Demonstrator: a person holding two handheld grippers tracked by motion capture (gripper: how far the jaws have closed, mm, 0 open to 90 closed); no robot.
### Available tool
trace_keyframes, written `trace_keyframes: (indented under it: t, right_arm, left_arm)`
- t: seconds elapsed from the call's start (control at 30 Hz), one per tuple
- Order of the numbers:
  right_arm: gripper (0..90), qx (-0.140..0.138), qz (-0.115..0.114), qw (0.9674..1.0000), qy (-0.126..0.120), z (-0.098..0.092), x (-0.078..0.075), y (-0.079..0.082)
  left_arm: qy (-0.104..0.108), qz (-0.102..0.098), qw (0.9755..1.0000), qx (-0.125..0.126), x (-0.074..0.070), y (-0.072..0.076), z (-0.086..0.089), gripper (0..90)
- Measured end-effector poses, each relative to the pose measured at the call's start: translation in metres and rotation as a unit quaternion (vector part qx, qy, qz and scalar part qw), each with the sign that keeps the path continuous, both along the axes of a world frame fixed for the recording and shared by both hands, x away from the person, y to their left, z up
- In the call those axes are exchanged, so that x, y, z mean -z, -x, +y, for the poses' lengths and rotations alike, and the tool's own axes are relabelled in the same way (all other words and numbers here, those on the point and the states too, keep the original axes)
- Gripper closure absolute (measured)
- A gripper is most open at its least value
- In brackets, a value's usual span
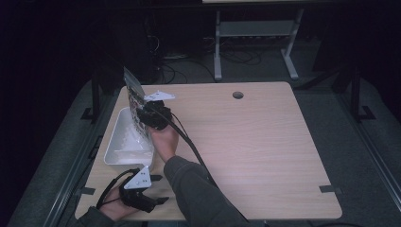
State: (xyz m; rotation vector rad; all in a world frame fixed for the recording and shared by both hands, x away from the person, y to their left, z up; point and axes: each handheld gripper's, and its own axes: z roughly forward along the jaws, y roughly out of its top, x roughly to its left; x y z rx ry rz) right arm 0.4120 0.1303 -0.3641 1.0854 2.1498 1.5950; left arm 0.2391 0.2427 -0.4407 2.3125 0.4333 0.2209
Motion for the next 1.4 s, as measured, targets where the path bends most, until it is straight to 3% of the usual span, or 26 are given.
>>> trace_keyframes:
  t: [0.2, 0.37, 0.73, 0.9, 1.0, 1.1, 1.4]
  right_arm:
    - [67.1, -0.017, -0.012, 0.9992, 0.033, -0.004, -0.003, 0.004]
    - [70.2, -0.01, -0.021, 0.9975, 0.067, -0.004, -0.002, 0.006]
    - [72.1, 0.032, -0.04, 0.9951, 0.085, 0.003, 0.005, 0.016]
    - [72.4, 0.066, -0.043, 0.9935, 0.083, 0.004, 0.007, 0.016]
    - [72.7, 0.086, -0.02, 0.9943, 0.06, -0.001, 0.01, 0.013]
    - [72.9, 0.092, -0.011, 0.9945, 0.05, -0.001, 0.012, 0.014]
    - [71.8, 0.076, -0.019, 0.9956, 0.053, 0.0, 0.012, 0.016]
  left_arm:
    - [-0.001, -0.001, 1.0, 0.0, 0.0, 0.0, 0.0, 25.1]
    - [0.0, 0.0, 1.0, 0.0, 0.0, 0.0, 0.0, 25.1]
    - [-0.002, 0.0, 1.0, 0.0, 0.0, 0.0, 0.0, 25.1]
    - [-0.002, 0.0, 1.0, 0.0, 0.0, 0.0, 0.0, 25.1]
    - [-0.002, 0.0, 1.0, 0.0, 0.0, 0.0, 0.0, 25.2]
    - [-0.003, 0.0, 1.0, 0.0, 0.001, -0.001, 0.0, 25.1]
    - [-0.002, 0.0, 1.0, 0.0, 0.001, 0.0, -0.001, 25.2]
